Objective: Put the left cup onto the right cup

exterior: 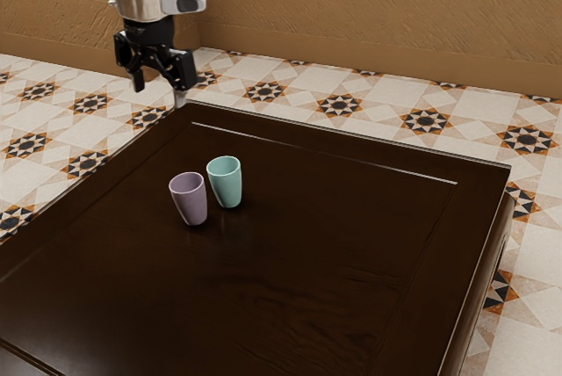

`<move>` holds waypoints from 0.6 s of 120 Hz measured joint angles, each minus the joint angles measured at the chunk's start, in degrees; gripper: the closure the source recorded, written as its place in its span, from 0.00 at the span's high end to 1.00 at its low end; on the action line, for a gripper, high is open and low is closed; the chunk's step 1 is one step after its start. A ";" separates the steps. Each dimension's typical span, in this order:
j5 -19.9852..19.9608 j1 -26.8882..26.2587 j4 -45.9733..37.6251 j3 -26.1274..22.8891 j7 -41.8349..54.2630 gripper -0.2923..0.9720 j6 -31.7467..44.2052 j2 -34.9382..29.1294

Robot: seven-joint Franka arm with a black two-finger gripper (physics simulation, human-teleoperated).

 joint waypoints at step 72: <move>-0.58 0.25 -9.61 0.08 -0.04 0.77 10.09 3.00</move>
